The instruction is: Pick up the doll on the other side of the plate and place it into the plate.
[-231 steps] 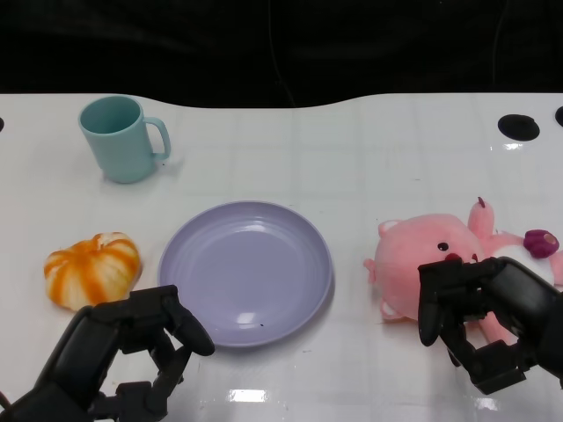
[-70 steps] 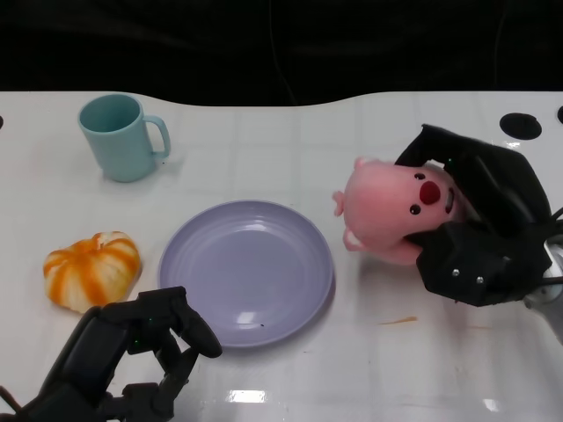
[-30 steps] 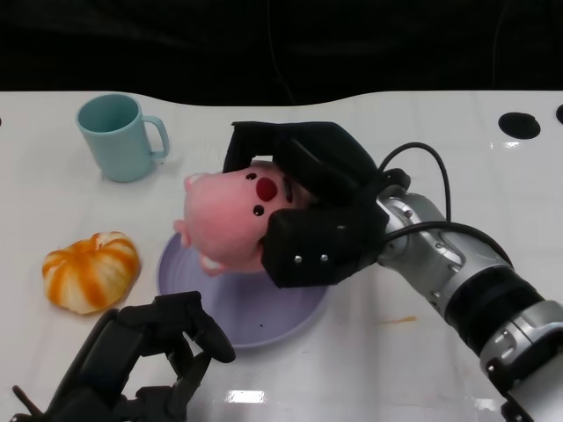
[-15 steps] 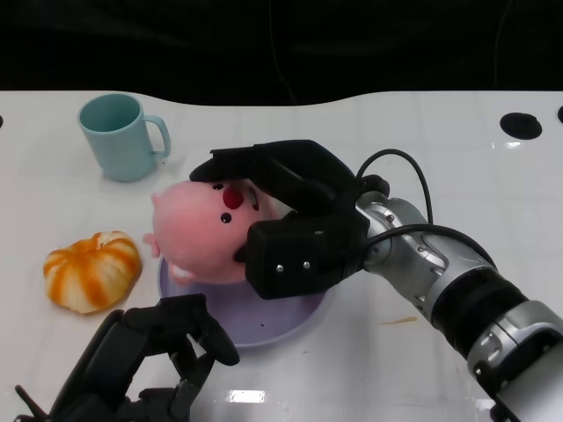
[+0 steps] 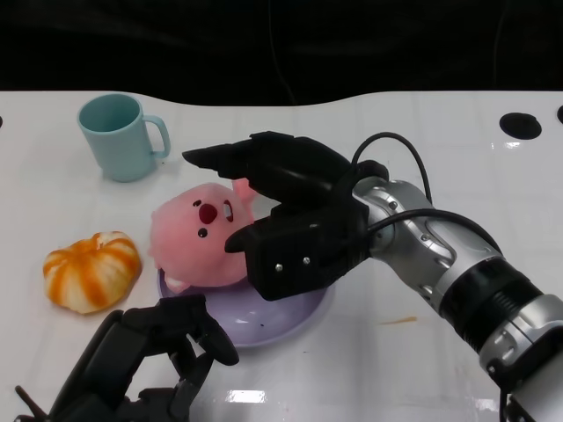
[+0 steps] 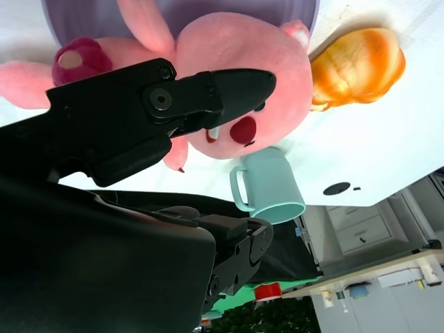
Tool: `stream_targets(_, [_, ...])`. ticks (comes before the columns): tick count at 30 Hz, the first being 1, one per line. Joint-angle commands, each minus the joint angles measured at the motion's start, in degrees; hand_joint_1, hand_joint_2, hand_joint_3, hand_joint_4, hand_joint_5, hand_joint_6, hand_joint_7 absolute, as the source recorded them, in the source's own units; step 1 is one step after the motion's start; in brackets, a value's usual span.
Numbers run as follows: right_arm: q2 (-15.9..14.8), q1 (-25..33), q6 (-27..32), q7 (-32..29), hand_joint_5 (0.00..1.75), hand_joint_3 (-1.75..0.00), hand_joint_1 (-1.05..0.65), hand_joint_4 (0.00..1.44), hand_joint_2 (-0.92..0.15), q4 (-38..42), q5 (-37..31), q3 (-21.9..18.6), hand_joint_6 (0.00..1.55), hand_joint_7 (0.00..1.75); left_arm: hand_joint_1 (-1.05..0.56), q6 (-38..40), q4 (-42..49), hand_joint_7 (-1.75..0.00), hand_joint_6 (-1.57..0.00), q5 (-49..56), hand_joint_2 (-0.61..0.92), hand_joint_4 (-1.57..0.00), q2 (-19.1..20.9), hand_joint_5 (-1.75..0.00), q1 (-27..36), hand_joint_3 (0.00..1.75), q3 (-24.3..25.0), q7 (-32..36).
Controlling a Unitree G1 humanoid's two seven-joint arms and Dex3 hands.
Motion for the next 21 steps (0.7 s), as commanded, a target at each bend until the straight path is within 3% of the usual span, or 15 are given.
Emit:
stream_targets(1, [-1.68, 0.41, 0.66, 1.5, 0.21, -0.2, -0.93, 0.0, -0.92, -2.7, 0.0, 0.06, 0.11, 0.0, -0.08, -0.24, 0.24, -1.18, -0.82, -0.51, 0.5, -0.77, 0.52, -1.6, -0.19, 1.12, 0.67, 0.71])
stream_targets(7, [-6.06, 5.15, -0.94, 3.87, 0.24, -0.2, -0.91, 0.01, -0.92, -12.12, 2.17, -1.82, 0.12, 0.01, -0.07, 0.56, -0.19, -1.18, -0.82, -0.56, 0.51, -0.76, 0.21, -1.58, 0.05, 1.11, 0.47, 0.8])
stream_targets(14, [-11.22, 15.64, -3.7, 5.09, 0.53, -0.13, -0.8, 0.0, -0.92, -25.99, 8.24, -6.94, 0.21, 0.04, -0.08, 0.16, -0.42, -1.18, -0.8, -0.03, 0.52, -0.75, 0.24, -1.6, 0.08, 1.09, 0.34, 0.98])
stream_targets(18, [-12.2, 21.44, -3.62, 3.54, 0.76, -0.14, -0.71, 0.02, -0.92, -31.66, 10.14, -9.89, 0.28, 0.07, -0.06, 0.23, -0.87, -1.19, -0.8, -0.25, 0.51, -0.77, 0.29, -1.56, 0.29, 1.11, 0.47, 0.86])
stream_targets(21, [-12.09, 26.19, -3.9, 1.71, 0.91, -0.14, -0.57, 0.25, -0.92, -35.17, 12.37, -12.74, 0.47, 0.17, -0.06, 0.85, -1.34, -1.19, -0.81, -1.04, 0.51, -0.77, 0.21, -1.56, 0.51, 1.12, 0.66, 0.53])
